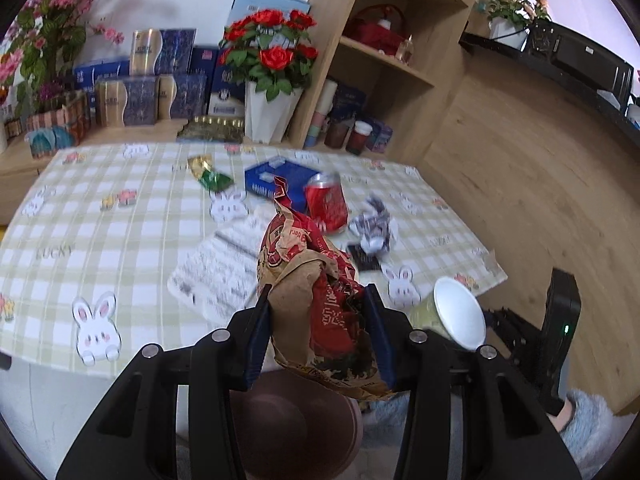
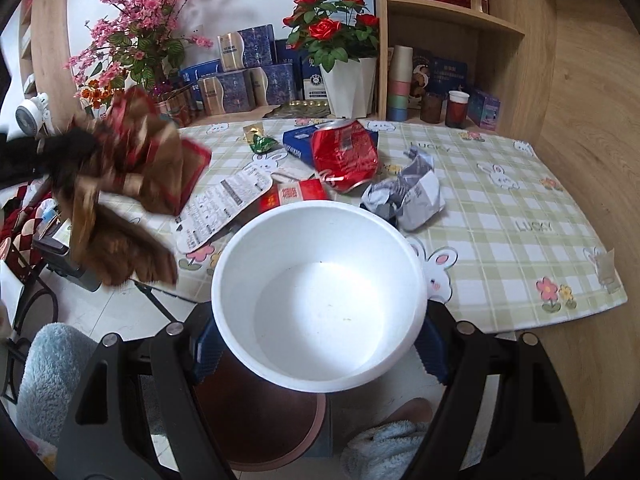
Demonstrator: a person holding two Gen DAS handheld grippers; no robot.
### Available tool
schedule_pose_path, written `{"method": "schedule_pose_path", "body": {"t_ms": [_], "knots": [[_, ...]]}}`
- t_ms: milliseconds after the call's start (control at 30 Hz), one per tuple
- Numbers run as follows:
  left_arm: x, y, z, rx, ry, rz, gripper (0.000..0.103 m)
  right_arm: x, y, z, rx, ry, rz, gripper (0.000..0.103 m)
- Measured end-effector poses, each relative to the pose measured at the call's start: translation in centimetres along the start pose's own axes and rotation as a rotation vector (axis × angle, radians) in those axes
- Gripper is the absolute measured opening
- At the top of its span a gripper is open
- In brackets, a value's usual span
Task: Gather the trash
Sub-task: 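Carry the brown bag over the brown bin with the left tool while the right tool holds the bowl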
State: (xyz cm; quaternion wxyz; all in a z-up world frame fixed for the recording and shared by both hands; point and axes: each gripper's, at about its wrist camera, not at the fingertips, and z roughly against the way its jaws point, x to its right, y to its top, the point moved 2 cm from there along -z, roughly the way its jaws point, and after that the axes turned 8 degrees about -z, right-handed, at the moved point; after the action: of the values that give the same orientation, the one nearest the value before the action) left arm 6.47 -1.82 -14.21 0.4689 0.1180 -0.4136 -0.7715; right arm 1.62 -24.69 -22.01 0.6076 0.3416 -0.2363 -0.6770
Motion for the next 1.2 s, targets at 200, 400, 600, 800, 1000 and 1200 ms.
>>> {"method": "schedule_pose_path", "body": {"t_ms": [200,400,600,800,1000,1200], "knots": [[-0.2,-6.2,-2.0,-0.109,0.001,0.064,0.044,0.1,-2.5,-0.4,-0.031,0.017,-0.019,0.078],[-0.6,-10.9,-4.1,-0.191,0.019,0.146,0.044,0.4,-4.2,-0.9,-0.057,0.030,-0.016,0.078],[-1.5,-14.6,-6.8,-0.299,0.041,0.242,0.045,1.0,-6.0,-1.8,-0.065,0.046,-0.025,0.078],[-2.9,-15.7,-8.8,-0.350,0.094,0.316,0.045,1.7,-6.9,-2.5,-0.081,0.088,-0.061,0.078],[-2.1,-16.0,-11.8,-0.419,0.105,0.280,0.046,2.6,-7.1,-3.1,-0.109,0.125,-0.102,0.078],[-0.7,-16.3,-14.6,-0.477,0.097,0.228,0.048,3.4,-7.1,-3.2,-0.112,0.143,-0.144,0.078]]}}
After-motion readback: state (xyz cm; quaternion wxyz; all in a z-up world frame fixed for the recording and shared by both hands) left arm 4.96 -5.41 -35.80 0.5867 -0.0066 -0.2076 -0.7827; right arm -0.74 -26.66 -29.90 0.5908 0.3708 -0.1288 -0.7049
